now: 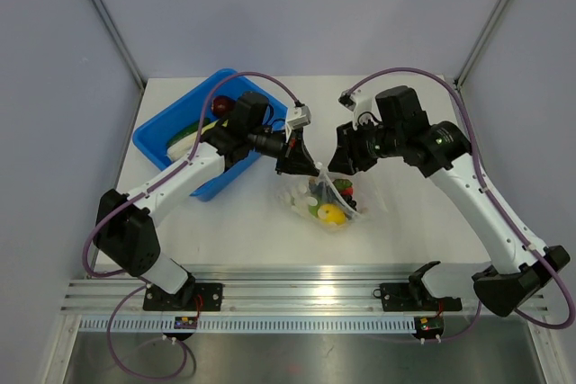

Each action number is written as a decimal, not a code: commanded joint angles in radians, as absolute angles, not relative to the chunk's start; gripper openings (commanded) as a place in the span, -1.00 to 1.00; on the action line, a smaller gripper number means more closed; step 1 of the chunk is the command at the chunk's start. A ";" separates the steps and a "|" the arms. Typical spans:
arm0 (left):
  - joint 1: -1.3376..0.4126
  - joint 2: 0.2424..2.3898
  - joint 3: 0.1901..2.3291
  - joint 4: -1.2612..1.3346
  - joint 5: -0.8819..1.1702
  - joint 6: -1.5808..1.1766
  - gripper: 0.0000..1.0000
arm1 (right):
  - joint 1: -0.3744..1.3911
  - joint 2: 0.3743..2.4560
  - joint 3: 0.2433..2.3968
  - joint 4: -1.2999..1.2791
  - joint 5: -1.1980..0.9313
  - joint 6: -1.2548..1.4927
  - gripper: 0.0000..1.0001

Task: Place the food in the zip-top bag and seal the zipper
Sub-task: Zip the zipper food storage bag at the center of the board, then place the zipper food storage bag at the center of the board, then reset both arms

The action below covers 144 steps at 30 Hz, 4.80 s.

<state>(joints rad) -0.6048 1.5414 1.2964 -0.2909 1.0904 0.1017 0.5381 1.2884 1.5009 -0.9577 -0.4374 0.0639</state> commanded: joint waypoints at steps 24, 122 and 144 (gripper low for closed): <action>-0.604 1.496 1.362 -0.275 1.115 0.120 -1.00 | 0.612 1.364 1.519 -0.808 -0.543 -0.147 -0.21; -0.399 2.145 1.990 0.504 0.940 -0.840 0.98 | 0.426 1.062 1.197 -0.693 0.364 -0.006 -0.43; -0.452 1.328 1.404 -0.405 0.232 -0.195 0.98 | 0.426 1.250 1.289 -0.833 0.399 0.328 0.99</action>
